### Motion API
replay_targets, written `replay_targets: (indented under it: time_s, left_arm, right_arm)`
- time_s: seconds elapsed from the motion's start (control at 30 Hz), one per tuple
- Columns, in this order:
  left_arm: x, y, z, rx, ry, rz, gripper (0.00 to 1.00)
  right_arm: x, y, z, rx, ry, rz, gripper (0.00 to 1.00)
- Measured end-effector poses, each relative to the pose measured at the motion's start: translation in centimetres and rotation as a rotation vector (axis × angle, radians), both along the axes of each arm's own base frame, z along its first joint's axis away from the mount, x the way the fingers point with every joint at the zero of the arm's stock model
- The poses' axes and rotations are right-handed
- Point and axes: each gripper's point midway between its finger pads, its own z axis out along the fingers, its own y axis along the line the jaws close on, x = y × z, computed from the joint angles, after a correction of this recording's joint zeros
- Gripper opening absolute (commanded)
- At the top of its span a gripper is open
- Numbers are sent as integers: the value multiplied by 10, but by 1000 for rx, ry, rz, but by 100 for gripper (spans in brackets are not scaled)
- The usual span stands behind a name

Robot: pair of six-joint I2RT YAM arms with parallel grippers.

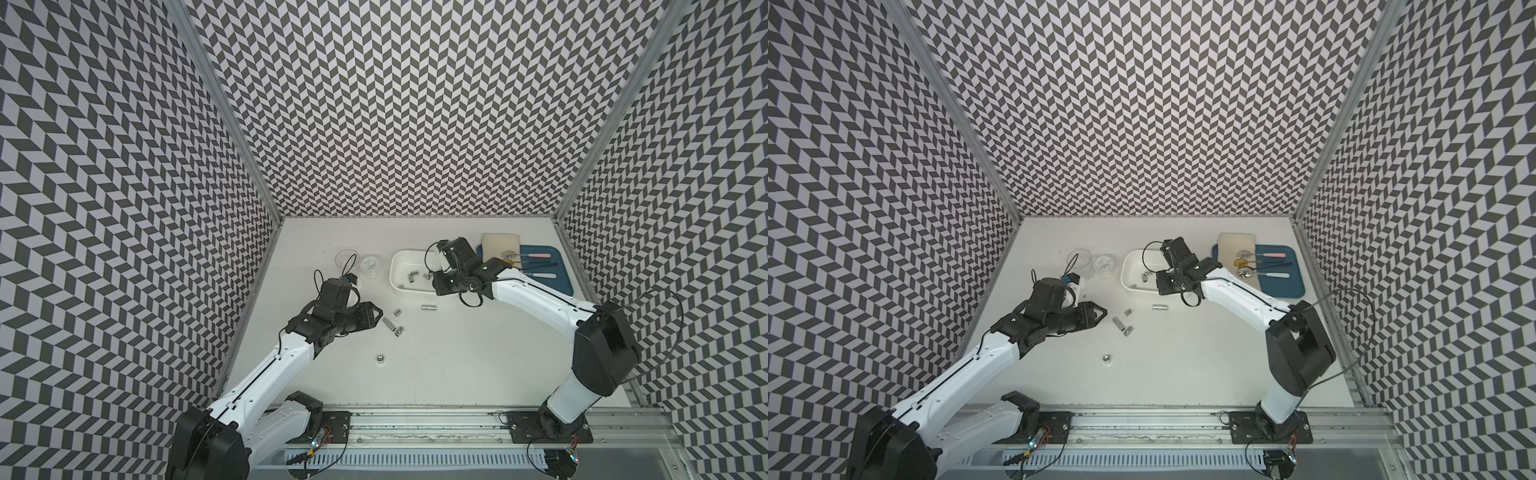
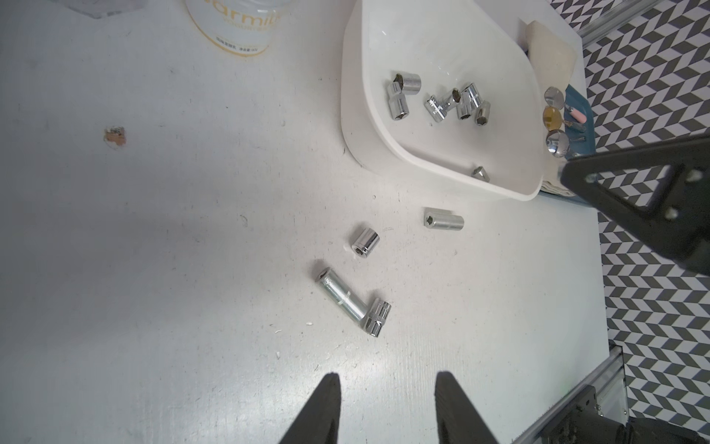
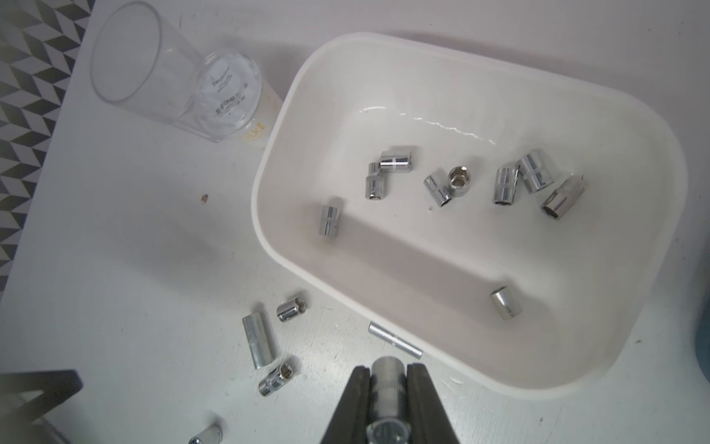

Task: Put the socket on the desktop into the storage box
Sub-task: Place the socket head in the storage box.

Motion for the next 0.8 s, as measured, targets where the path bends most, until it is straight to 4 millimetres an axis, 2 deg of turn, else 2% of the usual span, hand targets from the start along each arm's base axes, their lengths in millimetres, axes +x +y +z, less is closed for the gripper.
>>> replay_targets:
  time_s: [0.2, 0.5, 0.8]
  left_arm:
    - [2, 0, 1, -12, -9, 1, 44]
    - [-1, 1, -5, -20, 10, 3, 44]
    - [-3, 2, -6, -24, 15, 10, 44]
  right_arm:
    - [36, -11, -22, -20, 33, -58, 19]
    - [86, -12, -45, -7, 50, -115, 19]
    - [116, -12, -67, 4, 76, -159, 21]
